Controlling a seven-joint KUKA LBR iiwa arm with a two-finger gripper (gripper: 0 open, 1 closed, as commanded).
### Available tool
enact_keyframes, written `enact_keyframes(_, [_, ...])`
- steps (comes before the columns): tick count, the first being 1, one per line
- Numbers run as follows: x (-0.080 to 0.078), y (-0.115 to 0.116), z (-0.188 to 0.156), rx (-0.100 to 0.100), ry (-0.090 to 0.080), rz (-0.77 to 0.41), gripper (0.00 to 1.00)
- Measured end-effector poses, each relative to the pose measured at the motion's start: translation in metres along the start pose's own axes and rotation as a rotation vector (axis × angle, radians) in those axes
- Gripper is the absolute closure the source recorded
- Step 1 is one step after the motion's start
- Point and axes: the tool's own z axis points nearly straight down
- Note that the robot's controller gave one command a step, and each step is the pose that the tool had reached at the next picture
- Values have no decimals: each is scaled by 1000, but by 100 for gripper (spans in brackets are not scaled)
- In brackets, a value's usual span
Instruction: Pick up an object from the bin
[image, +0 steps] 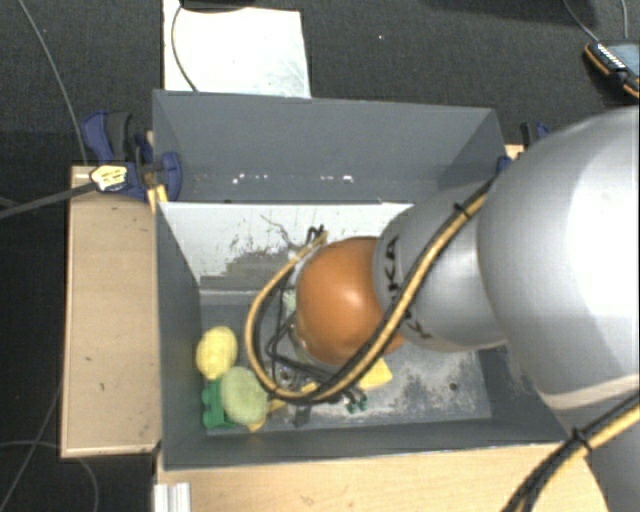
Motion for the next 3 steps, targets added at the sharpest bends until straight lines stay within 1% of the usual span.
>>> enact_keyframes(1, [2, 0, -26, 0, 8, 1, 100])
enact_keyframes(2, [0, 0, -54, 0, 2, 2, 100])
enact_keyframes(3, [3, 1, -81, -1, 12, 3, 100])
